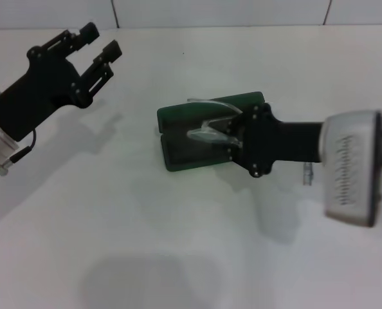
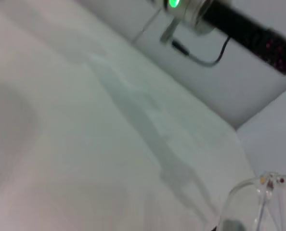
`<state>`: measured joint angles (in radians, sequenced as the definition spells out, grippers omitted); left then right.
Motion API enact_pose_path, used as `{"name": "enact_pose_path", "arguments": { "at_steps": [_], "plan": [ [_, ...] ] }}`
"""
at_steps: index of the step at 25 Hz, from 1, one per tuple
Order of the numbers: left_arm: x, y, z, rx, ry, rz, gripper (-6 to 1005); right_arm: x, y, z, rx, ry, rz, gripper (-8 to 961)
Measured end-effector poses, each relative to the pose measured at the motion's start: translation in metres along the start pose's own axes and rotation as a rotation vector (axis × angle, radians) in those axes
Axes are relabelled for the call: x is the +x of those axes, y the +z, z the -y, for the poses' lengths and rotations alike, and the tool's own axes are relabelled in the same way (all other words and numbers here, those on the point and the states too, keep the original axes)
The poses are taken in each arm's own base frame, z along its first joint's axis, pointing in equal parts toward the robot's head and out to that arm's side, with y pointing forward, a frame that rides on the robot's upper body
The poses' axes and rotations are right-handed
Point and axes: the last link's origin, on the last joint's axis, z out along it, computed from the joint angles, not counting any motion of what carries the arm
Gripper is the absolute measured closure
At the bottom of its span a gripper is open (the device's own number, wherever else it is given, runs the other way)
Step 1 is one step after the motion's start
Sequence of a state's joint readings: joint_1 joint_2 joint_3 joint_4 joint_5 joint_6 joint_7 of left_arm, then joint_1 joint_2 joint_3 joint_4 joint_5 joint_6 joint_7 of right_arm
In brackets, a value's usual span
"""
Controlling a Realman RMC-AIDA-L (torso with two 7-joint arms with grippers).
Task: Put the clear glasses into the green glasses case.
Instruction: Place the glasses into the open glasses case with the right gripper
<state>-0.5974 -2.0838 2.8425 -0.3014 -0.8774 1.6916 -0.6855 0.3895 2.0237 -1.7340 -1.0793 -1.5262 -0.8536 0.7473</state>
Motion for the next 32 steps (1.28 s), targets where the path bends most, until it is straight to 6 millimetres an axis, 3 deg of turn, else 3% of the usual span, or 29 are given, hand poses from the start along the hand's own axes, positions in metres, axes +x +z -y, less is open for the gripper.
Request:
{"name": "enact_pose_path", "arguments": {
  "at_steps": [5, 10, 20, 32],
  "plan": [
    [-0.005, 0.002, 0.002, 0.021, -0.010, 0.025, 528, 0.000, 0.030, -0.017, 0.029, -0.117, -0.157, 723],
    [-0.006, 0.009, 0.005, 0.024, -0.005, 0.044, 528, 0.000, 0.039, -0.025, 0.056, -0.161, -0.225, 715],
    [-0.014, 0.028, 0.007, 0.036, -0.016, 0.094, 528, 0.003, 0.042, -0.025, 0.107, -0.183, -0.286, 697],
    [-0.017, 0.030, 0.007, 0.046, -0.017, 0.108, 528, -0.005, 0.046, -0.033, 0.092, -0.185, -0.264, 682]
  ]
}}
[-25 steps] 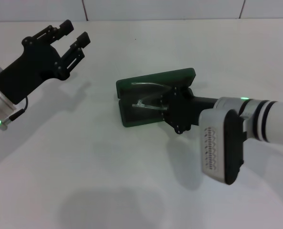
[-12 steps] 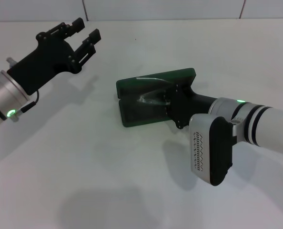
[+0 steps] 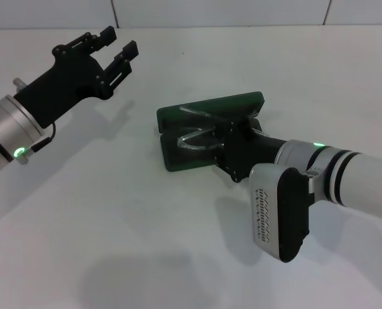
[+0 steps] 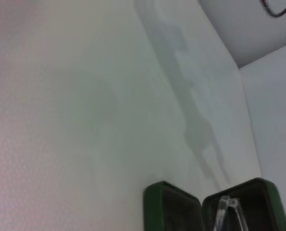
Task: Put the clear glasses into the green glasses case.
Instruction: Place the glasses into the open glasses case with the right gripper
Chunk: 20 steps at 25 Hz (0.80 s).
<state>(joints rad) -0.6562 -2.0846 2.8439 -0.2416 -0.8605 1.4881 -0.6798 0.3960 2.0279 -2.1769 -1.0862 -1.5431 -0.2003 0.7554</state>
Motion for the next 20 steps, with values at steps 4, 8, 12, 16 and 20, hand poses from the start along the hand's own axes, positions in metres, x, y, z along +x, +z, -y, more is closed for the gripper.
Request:
{"name": "enact_pose_path", "arguments": {
  "at_steps": [4, 8, 12, 16, 20],
  "plan": [
    [0.000, -0.001, 0.000, 0.003, -0.001, -0.001, 527, -0.003, -0.003, 0.002, 0.014, 0.001, 0.006, 680],
    [0.001, 0.000, 0.001, 0.011, -0.001, -0.007, 527, 0.001, -0.003, 0.001, 0.012, -0.002, -0.005, 676],
    [0.001, 0.000, 0.002, 0.011, 0.000, -0.008, 527, -0.001, -0.002, 0.001, 0.005, 0.003, 0.005, 662],
    [0.002, 0.000, 0.002, 0.011, 0.004, -0.008, 527, -0.009, -0.005, -0.002, -0.011, 0.005, 0.043, 616],
    [0.000, -0.004, 0.004, 0.020, 0.005, -0.001, 527, -0.015, -0.011, 0.000, -0.045, 0.022, 0.115, 477]
  ]
}}
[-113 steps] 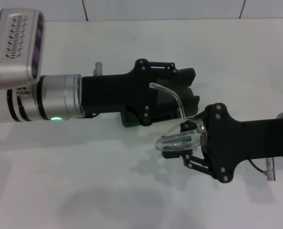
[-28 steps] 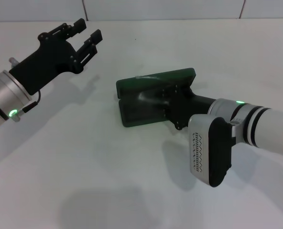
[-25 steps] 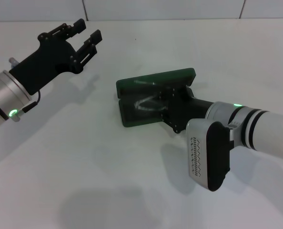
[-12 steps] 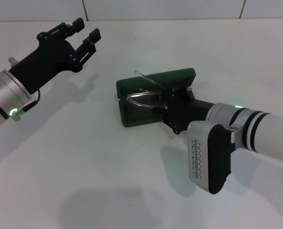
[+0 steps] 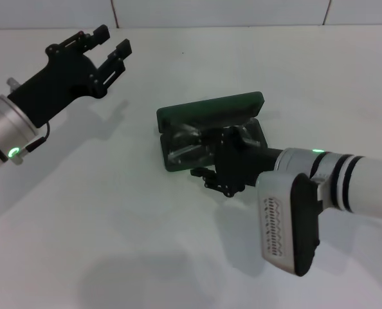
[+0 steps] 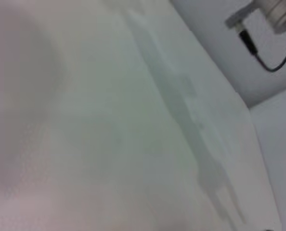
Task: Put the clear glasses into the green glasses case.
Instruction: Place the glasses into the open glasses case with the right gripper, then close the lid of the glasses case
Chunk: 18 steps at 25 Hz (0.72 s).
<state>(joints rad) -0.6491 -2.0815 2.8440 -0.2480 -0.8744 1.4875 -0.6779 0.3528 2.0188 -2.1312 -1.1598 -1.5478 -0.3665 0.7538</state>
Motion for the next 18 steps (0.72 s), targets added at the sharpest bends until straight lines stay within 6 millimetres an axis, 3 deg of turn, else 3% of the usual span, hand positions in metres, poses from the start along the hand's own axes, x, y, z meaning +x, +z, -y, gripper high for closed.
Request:
{"name": "enact_pose_path", "arguments": {
  "at_steps": [4, 11, 15, 18],
  "plan": [
    [0.000, -0.002, 0.001, 0.004, 0.002, 0.004, 527, 0.006, -0.007, 0.008, 0.009, 0.064, 0.019, 442],
    [0.003, 0.006, 0.000, -0.009, 0.009, -0.005, 527, 0.028, -0.025, 0.029, 0.021, 0.328, 0.057, 435],
    [0.003, 0.006, 0.000, -0.005, 0.006, -0.006, 522, 0.047, -0.058, 0.048, 0.052, 0.553, 0.218, 436],
    [0.002, 0.011, 0.000, -0.001, 0.001, 0.003, 516, 0.074, -0.090, 0.059, 0.132, 0.732, 0.346, 436]
  ]
}}
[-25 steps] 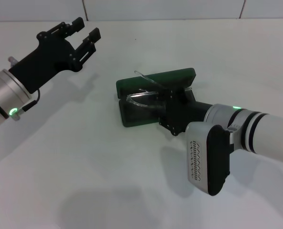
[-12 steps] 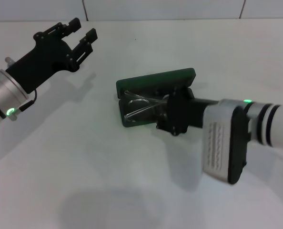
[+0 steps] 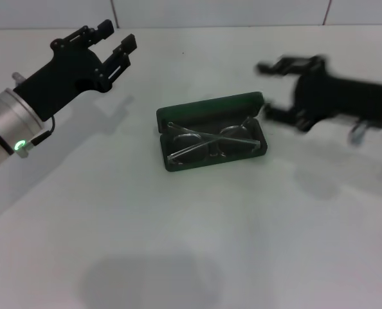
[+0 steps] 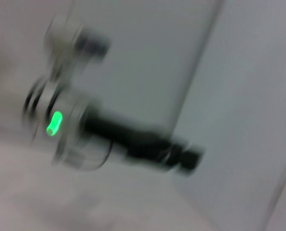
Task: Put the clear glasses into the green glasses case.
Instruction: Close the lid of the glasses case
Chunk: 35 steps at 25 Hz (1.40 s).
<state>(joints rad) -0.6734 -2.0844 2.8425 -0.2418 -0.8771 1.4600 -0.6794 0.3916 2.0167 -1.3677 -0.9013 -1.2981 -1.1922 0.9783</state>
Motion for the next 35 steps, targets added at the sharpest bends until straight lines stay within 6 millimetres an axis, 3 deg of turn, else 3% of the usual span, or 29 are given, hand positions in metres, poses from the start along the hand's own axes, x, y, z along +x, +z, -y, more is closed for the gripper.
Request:
{"name": "enact_pose_path", "arguments": {
  "at_steps": [6, 12, 15, 20, 35],
  "plan": [
    [-0.007, 0.022, -0.003, -0.025, -0.053, 0.093, 506, 0.024, -0.046, 0.035, 0.205, 0.282, 0.151, 438],
    [-0.012, 0.070, -0.009, -0.106, -0.109, 0.330, 497, 0.035, -0.079, 0.041, 0.406, 0.332, 0.206, 438],
    [-0.013, 0.094, -0.016, -0.145, -0.081, 0.455, 498, 0.036, -0.082, 0.041, 0.421, 0.331, 0.209, 437],
    [-0.014, 0.114, -0.033, -0.242, -0.024, 0.576, 497, 0.039, -0.082, 0.041, 0.428, 0.337, 0.201, 437],
    [-0.013, 0.112, -0.039, -0.305, 0.003, 0.577, 498, 0.041, -0.078, 0.044, 0.435, 0.318, 0.169, 437]
  ]
}}
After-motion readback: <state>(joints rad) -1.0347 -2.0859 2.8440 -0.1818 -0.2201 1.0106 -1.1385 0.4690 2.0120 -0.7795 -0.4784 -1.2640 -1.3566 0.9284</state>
